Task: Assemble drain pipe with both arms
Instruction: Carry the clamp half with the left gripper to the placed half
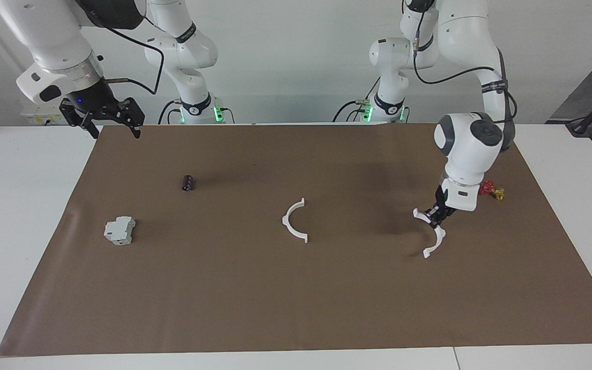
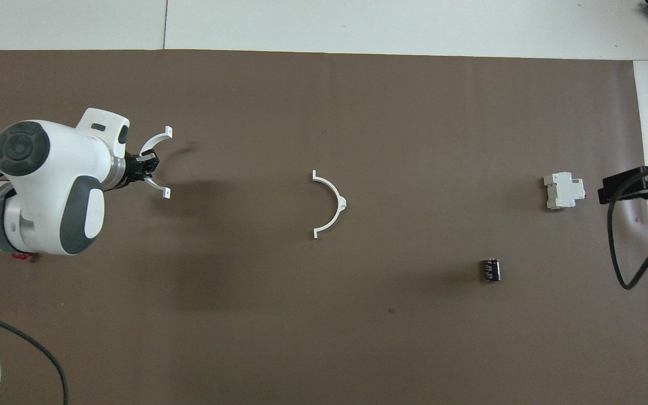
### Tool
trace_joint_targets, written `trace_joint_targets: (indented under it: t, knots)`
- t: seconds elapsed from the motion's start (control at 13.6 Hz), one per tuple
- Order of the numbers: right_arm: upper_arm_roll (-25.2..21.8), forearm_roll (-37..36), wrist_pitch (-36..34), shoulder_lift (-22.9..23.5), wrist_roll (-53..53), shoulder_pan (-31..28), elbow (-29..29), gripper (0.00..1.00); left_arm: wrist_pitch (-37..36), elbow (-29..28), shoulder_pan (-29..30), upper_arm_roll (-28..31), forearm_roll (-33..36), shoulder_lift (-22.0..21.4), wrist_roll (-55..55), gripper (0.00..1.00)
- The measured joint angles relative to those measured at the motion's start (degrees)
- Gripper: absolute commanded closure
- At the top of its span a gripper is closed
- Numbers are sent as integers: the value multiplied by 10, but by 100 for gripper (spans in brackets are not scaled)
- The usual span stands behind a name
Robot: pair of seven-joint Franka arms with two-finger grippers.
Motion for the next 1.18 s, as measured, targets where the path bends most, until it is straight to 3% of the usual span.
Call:
trace_joint_targets:
  t: [0.22,0.59,0.81,1.18]
  knots:
    - [0,0,0,0,0,0,0,0,-18,10,-90,-2,41,0,-175,100]
    - [0,0,0,0,0,0,0,0,-32,23,-188,-3,43,1,-312,100]
    - [0,0,0,0,0,0,0,0,-31,44,-232,-3,49,35,-366,100]
    - [0,0,0,0,0,0,0,0,-34,103,-252,-2,70,90,-380,100]
